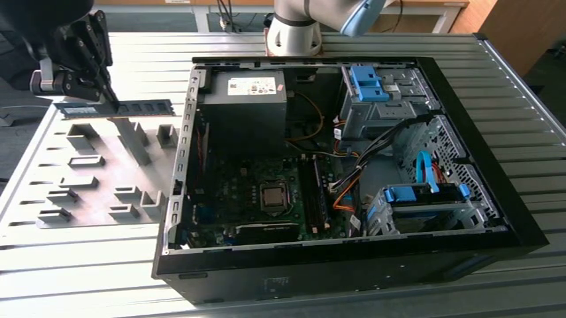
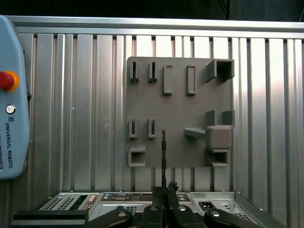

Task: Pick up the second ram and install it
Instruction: 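Pick up the second ram and move it above second insertion slot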

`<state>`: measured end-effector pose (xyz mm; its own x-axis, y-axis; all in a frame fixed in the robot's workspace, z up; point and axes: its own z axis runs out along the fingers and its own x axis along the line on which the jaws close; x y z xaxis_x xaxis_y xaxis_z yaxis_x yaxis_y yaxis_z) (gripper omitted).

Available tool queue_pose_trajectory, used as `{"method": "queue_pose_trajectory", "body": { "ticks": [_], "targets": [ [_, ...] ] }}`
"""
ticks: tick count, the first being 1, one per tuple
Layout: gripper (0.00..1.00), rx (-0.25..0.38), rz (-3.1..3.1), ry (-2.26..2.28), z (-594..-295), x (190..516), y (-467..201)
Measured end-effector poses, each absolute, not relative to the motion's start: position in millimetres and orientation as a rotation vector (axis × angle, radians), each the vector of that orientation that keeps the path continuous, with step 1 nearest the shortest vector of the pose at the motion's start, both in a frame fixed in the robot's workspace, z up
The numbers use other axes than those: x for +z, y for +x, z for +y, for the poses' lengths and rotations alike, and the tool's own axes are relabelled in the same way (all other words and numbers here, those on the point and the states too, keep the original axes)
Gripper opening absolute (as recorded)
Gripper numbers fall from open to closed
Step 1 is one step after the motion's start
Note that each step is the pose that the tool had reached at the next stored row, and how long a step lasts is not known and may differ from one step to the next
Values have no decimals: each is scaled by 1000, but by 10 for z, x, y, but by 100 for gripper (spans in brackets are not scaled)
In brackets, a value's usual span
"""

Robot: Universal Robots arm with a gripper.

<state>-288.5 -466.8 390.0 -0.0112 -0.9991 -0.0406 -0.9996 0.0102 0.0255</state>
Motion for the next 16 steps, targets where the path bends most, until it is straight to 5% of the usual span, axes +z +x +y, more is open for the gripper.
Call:
{"method": "queue_pose_trajectory", "body": {
  "ticks": [16],
  "targets": [
    [14,73,2225,-2201,-4668,3901,-2818]
  ]
}}
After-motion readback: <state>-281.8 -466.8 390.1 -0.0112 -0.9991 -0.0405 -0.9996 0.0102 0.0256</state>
